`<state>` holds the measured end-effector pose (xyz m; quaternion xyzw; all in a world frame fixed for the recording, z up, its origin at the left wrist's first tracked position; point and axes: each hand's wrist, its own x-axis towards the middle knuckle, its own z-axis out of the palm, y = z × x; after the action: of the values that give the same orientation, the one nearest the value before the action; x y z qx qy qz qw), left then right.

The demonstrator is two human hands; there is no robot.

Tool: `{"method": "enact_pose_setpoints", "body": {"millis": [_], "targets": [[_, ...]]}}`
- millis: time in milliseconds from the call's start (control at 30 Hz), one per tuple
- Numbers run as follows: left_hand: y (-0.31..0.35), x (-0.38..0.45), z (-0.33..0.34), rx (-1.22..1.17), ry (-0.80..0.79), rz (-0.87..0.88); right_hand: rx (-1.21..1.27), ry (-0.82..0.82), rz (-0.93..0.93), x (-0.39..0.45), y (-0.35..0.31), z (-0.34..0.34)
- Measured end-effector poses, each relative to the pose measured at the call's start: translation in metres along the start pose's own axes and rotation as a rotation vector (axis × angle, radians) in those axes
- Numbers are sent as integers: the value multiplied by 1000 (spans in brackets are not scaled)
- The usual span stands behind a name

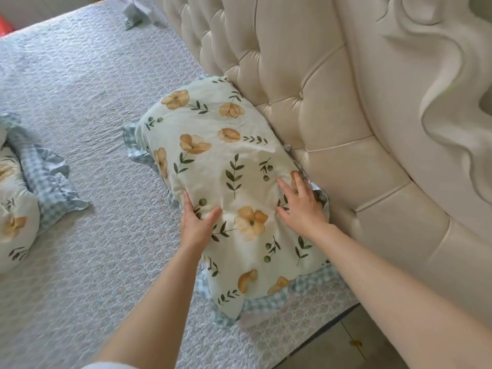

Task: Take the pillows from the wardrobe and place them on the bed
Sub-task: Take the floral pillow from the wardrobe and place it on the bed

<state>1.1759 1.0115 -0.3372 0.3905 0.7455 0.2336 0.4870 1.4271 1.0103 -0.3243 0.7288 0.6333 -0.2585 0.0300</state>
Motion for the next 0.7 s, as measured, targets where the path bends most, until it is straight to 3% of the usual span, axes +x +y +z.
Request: {"method": "enact_pose_setpoints", "body": {"millis": [333, 433, 633, 700], "targets": [[-22, -43, 4, 56, -84, -72, 28, -88, 61, -38, 5, -8], [-29, -67, 2, 38, -118, -118, 35, -39, 72, -54, -11, -8], [-42, -109, -19, -109, -139, -154, 94, -12, -163, -90, -67, 0], [-50, -125, -30, -119, -65, -154, 109, -2, -251, -100, -89, 3]]}}
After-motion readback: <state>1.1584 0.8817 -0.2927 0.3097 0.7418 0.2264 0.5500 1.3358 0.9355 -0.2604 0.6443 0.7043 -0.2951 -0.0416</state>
